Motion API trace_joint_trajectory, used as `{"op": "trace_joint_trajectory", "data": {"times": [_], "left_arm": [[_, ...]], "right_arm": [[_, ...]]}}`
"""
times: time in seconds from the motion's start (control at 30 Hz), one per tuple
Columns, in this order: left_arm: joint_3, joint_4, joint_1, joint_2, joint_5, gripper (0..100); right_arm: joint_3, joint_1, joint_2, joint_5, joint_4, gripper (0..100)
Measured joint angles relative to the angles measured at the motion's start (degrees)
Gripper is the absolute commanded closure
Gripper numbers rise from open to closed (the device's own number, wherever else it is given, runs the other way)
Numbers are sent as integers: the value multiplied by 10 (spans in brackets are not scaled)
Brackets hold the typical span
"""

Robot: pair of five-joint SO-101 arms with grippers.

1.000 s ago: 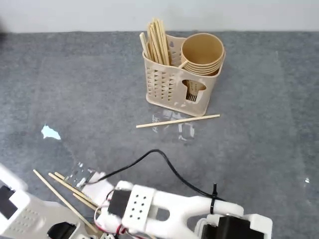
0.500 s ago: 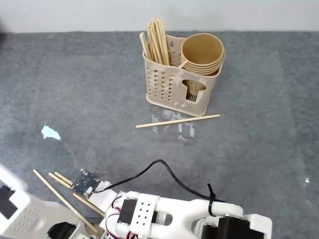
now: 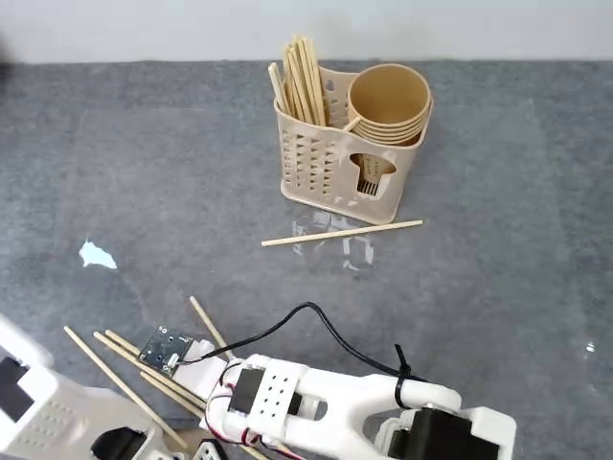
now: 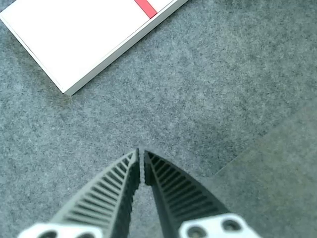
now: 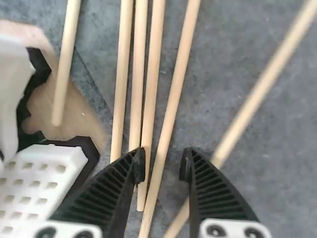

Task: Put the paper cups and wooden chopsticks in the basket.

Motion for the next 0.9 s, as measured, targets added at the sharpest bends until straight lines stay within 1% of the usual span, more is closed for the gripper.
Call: {"op": "trace_joint_trajectory", "data": {"times": [0.1, 0.2, 0.33, 0.43, 0.6, 0.73, 0.87, 0.9], "left_arm": [[0, 0, 0, 0, 0, 985], [0, 0, 0, 0, 0, 985], [0, 0, 0, 0, 0, 985], [0, 0, 0, 0, 0, 985], [0, 0, 0, 0, 0, 985], [0, 0, 0, 0, 0, 985], [0, 0, 0, 0, 0, 985], [0, 0, 0, 0, 0, 985]], "right_arm": [[-25, 9, 15, 6, 31, 858], [-51, 35, 28, 10, 62, 858], [-64, 69, 30, 20, 92, 858], [-67, 81, 31, 32, 111, 858], [-67, 78, 30, 33, 132, 859], [-66, 51, -6, 33, 145, 868], [-66, 21, -57, 25, 162, 998], [-65, 15, -68, 18, 163, 976]]}}
